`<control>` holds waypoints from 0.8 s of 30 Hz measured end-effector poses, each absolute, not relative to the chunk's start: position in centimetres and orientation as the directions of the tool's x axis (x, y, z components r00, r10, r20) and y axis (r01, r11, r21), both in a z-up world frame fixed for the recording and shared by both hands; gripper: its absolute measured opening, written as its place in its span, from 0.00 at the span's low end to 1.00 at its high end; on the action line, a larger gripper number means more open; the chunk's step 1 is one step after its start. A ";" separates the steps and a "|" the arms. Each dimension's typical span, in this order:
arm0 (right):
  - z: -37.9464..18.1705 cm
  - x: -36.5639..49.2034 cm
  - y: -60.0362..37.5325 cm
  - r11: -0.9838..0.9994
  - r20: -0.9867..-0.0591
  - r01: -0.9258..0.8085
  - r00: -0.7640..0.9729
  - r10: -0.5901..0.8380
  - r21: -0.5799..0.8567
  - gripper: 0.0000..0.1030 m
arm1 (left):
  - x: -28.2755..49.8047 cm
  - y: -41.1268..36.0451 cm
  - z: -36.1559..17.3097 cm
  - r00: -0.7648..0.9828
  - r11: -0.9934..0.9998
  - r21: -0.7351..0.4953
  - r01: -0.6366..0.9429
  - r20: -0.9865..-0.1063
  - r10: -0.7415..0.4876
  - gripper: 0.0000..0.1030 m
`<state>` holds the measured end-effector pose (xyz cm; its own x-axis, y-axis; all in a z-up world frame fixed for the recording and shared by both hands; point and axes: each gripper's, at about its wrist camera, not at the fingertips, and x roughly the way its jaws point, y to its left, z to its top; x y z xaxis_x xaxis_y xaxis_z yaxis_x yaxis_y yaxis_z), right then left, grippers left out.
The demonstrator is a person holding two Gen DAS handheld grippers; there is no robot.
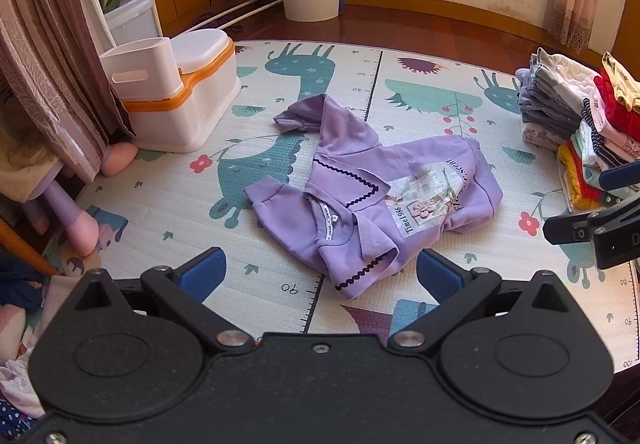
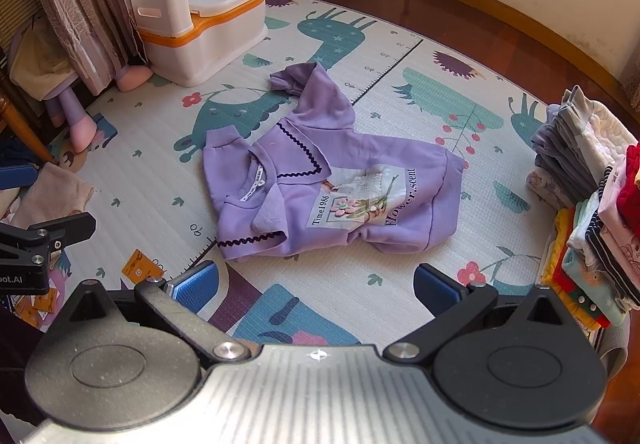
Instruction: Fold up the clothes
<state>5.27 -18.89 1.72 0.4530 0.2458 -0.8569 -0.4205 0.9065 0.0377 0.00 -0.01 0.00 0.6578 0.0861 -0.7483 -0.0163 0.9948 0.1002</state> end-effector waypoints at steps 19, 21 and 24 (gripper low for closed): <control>1.4 5.3 -18.9 0.905 -0.860 -0.425 0.447 0.245 0.037 1.00 | 0.2 0.2 -0.3 0.631 0.999 0.029 -0.021 -0.775 0.036 1.00; 1.4 5.3 -18.9 0.904 -0.861 -0.425 0.446 0.244 0.036 1.00 | 0.2 0.3 -0.3 0.631 0.999 0.028 -0.021 -0.775 0.035 1.00; 1.4 5.3 -18.8 0.904 -0.862 -0.427 0.445 0.244 0.035 1.00 | 0.2 0.3 -0.2 0.630 0.999 0.025 -0.021 -0.776 0.033 1.00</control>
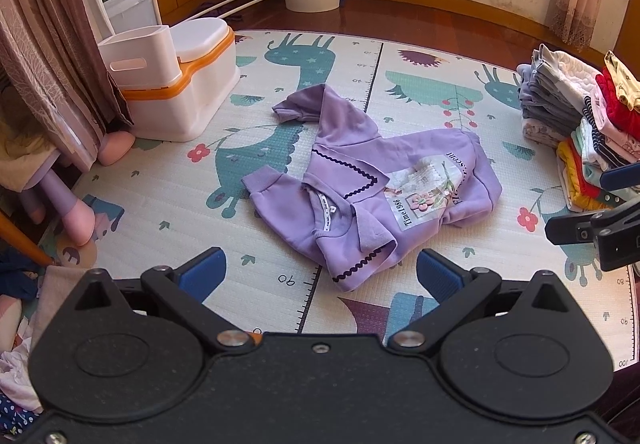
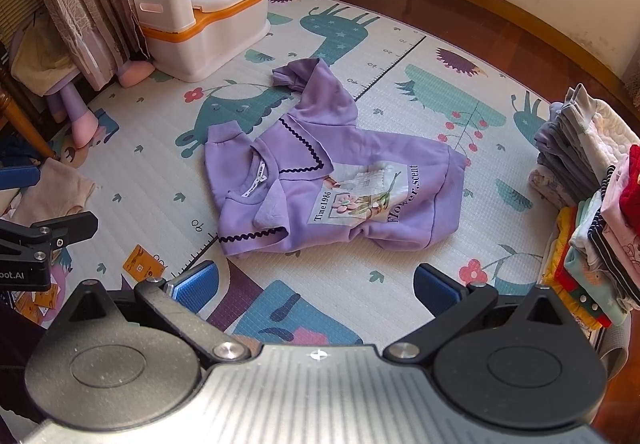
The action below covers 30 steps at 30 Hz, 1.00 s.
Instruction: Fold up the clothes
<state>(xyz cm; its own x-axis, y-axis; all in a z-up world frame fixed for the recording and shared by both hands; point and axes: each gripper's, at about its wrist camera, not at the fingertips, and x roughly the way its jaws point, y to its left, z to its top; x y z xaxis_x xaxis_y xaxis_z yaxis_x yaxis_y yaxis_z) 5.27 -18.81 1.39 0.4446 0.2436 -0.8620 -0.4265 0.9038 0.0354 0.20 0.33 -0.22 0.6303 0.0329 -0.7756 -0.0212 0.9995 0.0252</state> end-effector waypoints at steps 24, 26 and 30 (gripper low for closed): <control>1.3 5.4 -18.9 0.901 -0.863 -0.432 0.440 0.247 0.038 1.00 | 0.1 0.3 -0.4 0.629 0.999 0.022 -0.024 -0.777 0.032 1.00; 1.3 5.4 -18.9 0.901 -0.863 -0.432 0.440 0.247 0.038 1.00 | 0.1 0.3 -0.4 0.629 1.000 0.021 -0.023 -0.777 0.031 1.00; 1.2 5.4 -18.9 0.901 -0.863 -0.432 0.440 0.247 0.038 1.00 | 0.1 0.3 -0.4 0.630 1.000 0.019 -0.021 -0.776 0.028 1.00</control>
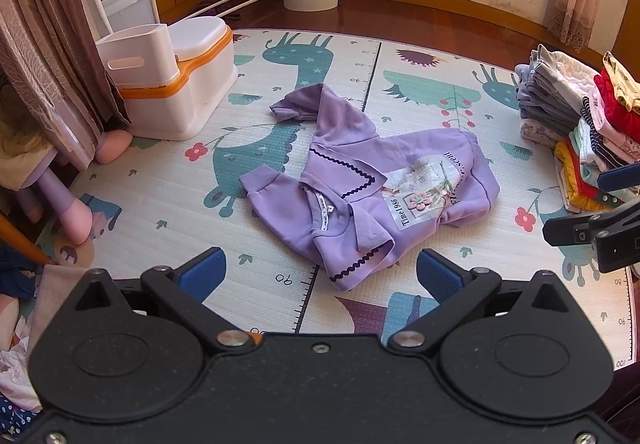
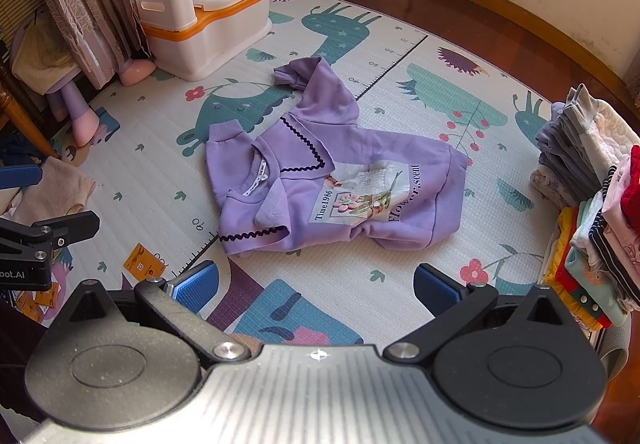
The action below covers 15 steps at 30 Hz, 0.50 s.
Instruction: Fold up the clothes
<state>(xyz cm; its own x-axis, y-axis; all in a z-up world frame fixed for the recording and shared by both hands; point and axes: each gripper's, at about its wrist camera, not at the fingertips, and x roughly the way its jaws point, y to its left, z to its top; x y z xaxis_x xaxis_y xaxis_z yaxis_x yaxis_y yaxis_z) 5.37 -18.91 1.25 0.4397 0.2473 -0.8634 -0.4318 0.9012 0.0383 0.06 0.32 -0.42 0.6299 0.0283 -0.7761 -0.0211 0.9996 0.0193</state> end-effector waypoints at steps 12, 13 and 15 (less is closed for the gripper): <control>1.3 5.4 -18.7 0.899 -0.863 -0.435 0.439 0.250 0.039 1.00 | 0.1 0.3 -0.5 0.628 1.000 0.020 -0.020 -0.777 0.028 1.00; 1.3 5.4 -18.7 0.900 -0.863 -0.435 0.439 0.250 0.039 1.00 | 0.1 0.3 -0.5 0.629 1.000 0.021 -0.020 -0.777 0.029 1.00; 1.4 5.5 -18.5 0.899 -0.862 -0.436 0.440 0.252 0.040 1.00 | 0.1 0.3 -0.4 0.629 1.000 0.020 -0.021 -0.777 0.028 1.00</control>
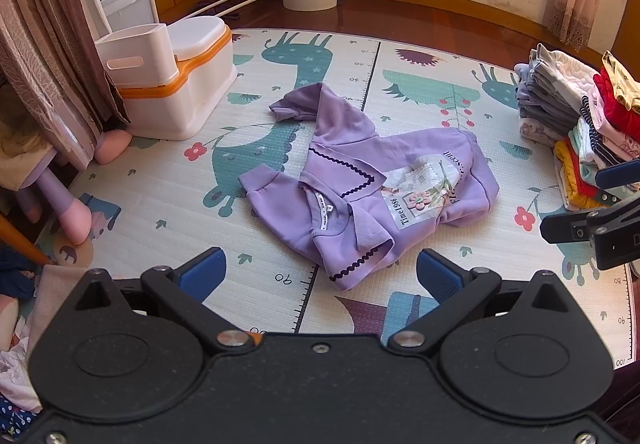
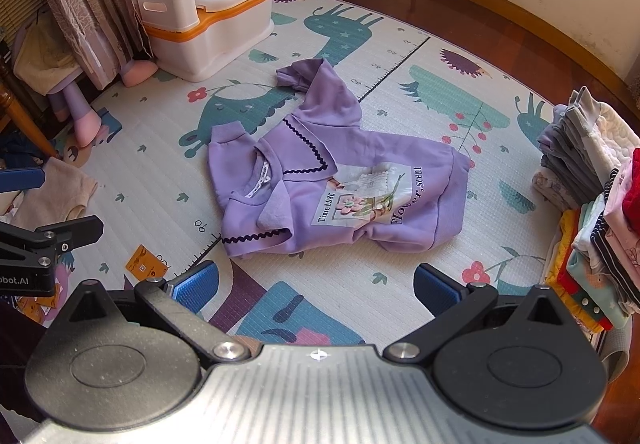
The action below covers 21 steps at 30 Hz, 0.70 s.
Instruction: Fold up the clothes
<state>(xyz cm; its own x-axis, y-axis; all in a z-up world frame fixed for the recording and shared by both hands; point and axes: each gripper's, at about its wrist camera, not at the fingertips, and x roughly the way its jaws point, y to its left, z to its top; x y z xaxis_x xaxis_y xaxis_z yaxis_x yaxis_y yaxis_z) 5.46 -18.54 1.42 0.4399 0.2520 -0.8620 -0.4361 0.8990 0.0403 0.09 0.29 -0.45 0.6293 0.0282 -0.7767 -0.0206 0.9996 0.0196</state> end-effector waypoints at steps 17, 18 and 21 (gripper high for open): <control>1.3 6.7 -15.7 0.849 -0.880 -0.529 0.411 0.237 -0.018 1.00 | 0.7 0.9 -1.6 0.601 0.998 0.026 -0.048 -0.797 0.050 1.00; 1.3 6.9 -15.5 0.843 -0.882 -0.538 0.407 0.235 -0.023 1.00 | 0.8 0.9 -1.7 0.599 0.998 0.028 -0.053 -0.799 0.054 1.00; 1.3 7.6 -15.1 0.829 -0.888 -0.557 0.402 0.224 -0.043 1.00 | 1.3 1.3 -2.3 0.587 0.997 0.033 -0.070 -0.807 0.068 1.00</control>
<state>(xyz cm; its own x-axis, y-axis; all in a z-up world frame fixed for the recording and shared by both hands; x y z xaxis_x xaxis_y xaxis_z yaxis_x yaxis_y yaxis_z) 7.58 -15.11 1.33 0.4017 0.2239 -0.8880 -0.5570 0.8294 -0.0429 1.34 1.30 -2.26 0.5872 0.0677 -0.8066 -0.0699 0.9970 0.0328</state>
